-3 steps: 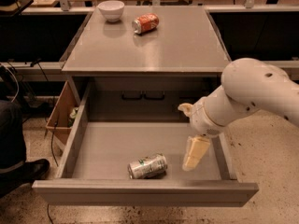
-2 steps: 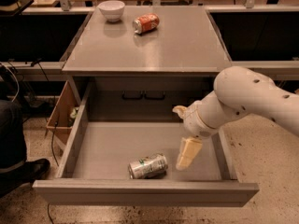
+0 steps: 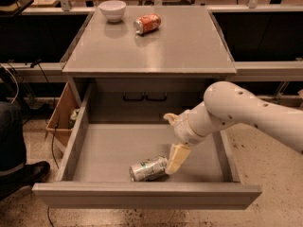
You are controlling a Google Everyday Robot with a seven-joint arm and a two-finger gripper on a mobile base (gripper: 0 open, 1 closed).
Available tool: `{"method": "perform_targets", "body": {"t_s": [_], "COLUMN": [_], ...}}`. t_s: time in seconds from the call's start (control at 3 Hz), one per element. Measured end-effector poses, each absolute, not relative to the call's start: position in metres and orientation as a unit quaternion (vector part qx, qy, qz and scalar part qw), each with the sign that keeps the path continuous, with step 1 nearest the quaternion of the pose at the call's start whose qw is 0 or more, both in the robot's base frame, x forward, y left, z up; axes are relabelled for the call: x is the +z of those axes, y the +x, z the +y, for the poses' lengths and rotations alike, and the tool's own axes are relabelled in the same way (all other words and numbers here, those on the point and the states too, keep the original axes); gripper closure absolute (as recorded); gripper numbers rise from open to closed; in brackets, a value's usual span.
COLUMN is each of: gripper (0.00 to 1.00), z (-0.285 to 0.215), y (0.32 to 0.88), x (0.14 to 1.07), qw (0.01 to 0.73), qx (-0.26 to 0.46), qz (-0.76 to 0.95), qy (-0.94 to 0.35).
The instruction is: Pick 7up can from top drawer and place on counter
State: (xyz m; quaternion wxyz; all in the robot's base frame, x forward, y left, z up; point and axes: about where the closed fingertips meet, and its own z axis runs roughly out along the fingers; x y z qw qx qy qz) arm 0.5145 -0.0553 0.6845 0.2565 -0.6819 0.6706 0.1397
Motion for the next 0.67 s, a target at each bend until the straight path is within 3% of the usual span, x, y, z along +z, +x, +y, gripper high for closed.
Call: {"method": "perform_targets", "body": {"t_s": [0.67], "gripper": [0.00], "z": [-0.016], "y": [0.507], "x": [0.649], "qw": [0.275], "qx": [0.188], "qz": [0.646], "qy": [-0.686]}}
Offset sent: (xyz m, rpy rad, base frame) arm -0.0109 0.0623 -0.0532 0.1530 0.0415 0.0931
